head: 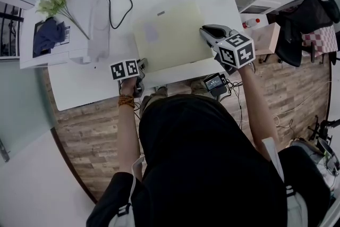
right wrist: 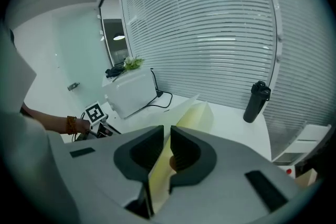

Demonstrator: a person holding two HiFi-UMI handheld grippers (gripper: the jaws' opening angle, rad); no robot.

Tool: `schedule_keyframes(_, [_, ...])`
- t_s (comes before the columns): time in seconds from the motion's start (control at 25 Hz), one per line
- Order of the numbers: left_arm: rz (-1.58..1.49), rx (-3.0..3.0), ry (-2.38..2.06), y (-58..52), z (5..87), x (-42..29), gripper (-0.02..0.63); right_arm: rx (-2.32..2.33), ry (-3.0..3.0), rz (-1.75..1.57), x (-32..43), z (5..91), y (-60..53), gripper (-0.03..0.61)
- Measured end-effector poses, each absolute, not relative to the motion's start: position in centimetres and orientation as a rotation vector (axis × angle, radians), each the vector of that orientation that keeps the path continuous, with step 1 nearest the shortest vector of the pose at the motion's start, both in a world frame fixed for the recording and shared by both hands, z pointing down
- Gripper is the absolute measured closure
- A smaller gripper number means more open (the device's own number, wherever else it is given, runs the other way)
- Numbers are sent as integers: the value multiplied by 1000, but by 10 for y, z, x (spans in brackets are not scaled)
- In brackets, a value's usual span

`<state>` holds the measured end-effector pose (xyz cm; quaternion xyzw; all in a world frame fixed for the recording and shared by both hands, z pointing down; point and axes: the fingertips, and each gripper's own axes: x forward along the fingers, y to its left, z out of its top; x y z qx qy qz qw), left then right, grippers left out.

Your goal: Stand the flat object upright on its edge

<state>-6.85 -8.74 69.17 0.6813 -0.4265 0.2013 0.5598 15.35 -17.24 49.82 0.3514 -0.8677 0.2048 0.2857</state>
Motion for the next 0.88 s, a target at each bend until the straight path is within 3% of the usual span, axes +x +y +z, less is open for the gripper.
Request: schedule_keyframes(0.88, [428, 1579, -1022, -85, 693, -73, 517, 885, -2352, 417, 128, 475, -163, 546])
